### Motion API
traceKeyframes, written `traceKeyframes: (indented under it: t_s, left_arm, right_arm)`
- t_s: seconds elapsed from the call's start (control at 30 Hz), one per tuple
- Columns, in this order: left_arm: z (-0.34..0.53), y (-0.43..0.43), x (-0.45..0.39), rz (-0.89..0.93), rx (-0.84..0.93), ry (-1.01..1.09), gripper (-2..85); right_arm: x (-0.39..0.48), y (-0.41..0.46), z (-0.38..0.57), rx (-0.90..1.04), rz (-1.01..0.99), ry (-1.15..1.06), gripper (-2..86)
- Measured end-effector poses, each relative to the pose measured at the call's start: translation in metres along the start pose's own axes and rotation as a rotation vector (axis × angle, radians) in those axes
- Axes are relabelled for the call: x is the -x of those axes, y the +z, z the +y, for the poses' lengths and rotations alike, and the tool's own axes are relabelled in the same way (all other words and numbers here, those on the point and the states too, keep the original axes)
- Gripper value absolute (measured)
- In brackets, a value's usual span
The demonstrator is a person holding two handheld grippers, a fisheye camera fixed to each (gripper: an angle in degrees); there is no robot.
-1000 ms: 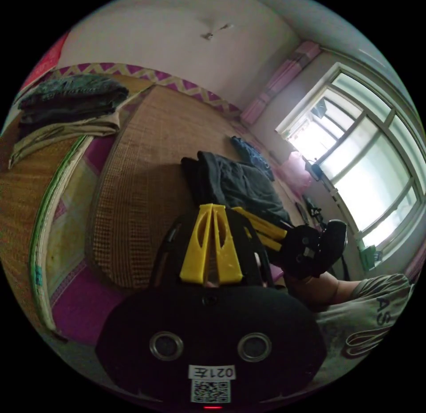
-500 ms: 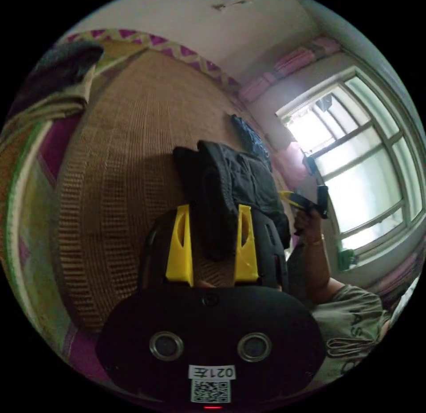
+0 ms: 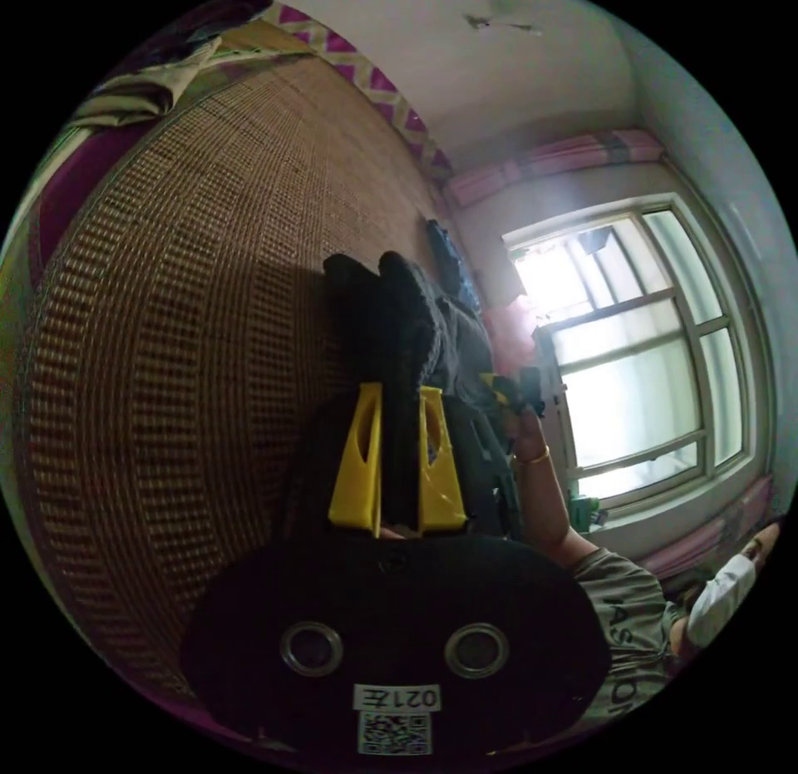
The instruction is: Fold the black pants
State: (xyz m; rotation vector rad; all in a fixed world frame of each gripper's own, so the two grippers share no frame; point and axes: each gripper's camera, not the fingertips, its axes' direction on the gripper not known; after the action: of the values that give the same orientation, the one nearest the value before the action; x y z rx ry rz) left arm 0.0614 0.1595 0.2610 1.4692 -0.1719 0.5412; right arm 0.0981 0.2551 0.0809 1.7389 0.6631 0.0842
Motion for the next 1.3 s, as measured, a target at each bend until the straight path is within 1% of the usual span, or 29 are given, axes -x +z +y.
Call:
traceKeyframes:
  t_s: [0.07, 0.13, 0.17, 0.2, 0.23, 0.27, 0.3, 0.37, 0.43, 0.57, 0.63, 0.7, 0.77, 0.8, 0.87, 0.9, 1.0, 1.1, 1.17, 1.2, 1.23, 1.3]
  left_arm:
    - [-0.004, -0.03, -0.018, 0.056, -0.034, 0.037, 6.3]
    - [-0.008, -0.065, -0.034, 0.069, -0.082, 0.072, 6.2]
    - [-0.012, -0.095, -0.044, 0.061, -0.123, 0.1, 6.3]
    - [-0.015, -0.112, -0.049, 0.051, -0.144, 0.112, 6.3]
    - [-0.021, -0.146, -0.057, 0.026, -0.19, 0.13, 6.3]
    - [-0.03, -0.181, -0.065, -0.008, -0.231, 0.144, 6.3]
    - [-0.035, -0.198, -0.069, -0.032, -0.249, 0.151, 6.4]
    - [-0.062, -0.264, -0.082, -0.152, -0.323, 0.162, 6.6]
    - [-0.086, -0.305, -0.086, -0.228, -0.355, 0.156, 6.9]
    - [-0.14, -0.376, -0.072, -0.392, -0.47, 0.05, 8.0]
    - [-0.158, -0.391, -0.053, -0.475, -0.515, -0.037, 8.5]
    - [-0.163, -0.397, -0.026, -0.563, -0.528, -0.159, 8.0]
    - [-0.15, -0.397, 0.004, -0.636, -0.524, -0.303, 5.0]
    - [-0.144, -0.396, 0.007, -0.631, -0.534, -0.296, 4.9]
    - [-0.116, -0.392, 0.003, -0.54, -0.594, -0.142, 3.9]
    - [-0.108, -0.39, 0.0, -0.531, -0.601, -0.109, 3.5]
    - [-0.07, -0.371, -0.02, -0.6, -0.61, -0.06, 1.1]
    - [-0.034, -0.337, -0.047, -0.667, -0.541, 0.063, -0.5]
    - [0.002, -0.301, -0.072, -0.738, -0.552, 0.22, -0.8]
    - [0.011, -0.293, -0.077, -0.747, -0.561, 0.237, -0.8]
    - [0.029, -0.276, -0.086, -0.76, -0.591, 0.257, -0.9]
    - [0.052, -0.25, -0.096, -0.817, -0.61, 0.229, -0.9]
  right_arm:
    - [0.038, 0.0, -0.01, 0.011, 0.05, -0.112, 5.3]
    - [0.077, 0.009, -0.023, 0.03, 0.081, -0.207, 5.3]
    - [0.105, 0.02, -0.036, 0.041, 0.099, -0.264, 5.2]
    - [0.119, 0.027, -0.043, 0.047, 0.096, -0.29, 5.2]
    - [0.147, 0.044, -0.061, 0.064, 0.074, -0.341, 5.3]
    - [0.175, 0.066, -0.081, 0.088, 0.053, -0.392, 5.3]
    - [0.189, 0.078, -0.092, 0.101, 0.045, -0.415, 5.3]
    - [0.245, 0.134, -0.139, 0.139, 0.004, -0.485, 5.4]
    - [0.285, 0.179, -0.173, 0.15, -0.024, -0.517, 5.4]
    - [0.362, 0.278, -0.244, 0.158, -0.052, -0.568, 6.3]
    - [0.377, 0.319, -0.268, 0.154, -0.04, -0.527, 8.0]
    - [0.38, 0.354, -0.278, 0.138, 0.065, -0.5, 10.9]
    - [0.373, 0.382, -0.276, 0.136, 0.221, -0.497, 11.5]
    - [0.369, 0.386, -0.275, 0.146, 0.242, -0.5, 11.5]
    - [0.349, 0.384, -0.264, 0.167, 0.259, -0.502, 11.5]
    - [0.343, 0.381, -0.261, 0.176, 0.256, -0.504, 11.5]
    - [0.313, 0.349, -0.236, 0.168, 0.252, -0.504, 11.2]
    - [0.285, 0.307, -0.199, 0.15, 0.276, -0.53, 10.2]
    - [0.268, 0.273, -0.156, 0.113, 0.396, -0.601, 9.2]
    - [0.264, 0.266, -0.145, 0.102, 0.434, -0.62, 8.9]
    - [0.254, 0.251, -0.122, 0.072, 0.521, -0.649, 8.4]
    - [0.24, 0.229, -0.092, 0.017, 0.648, -0.667, 9.2]
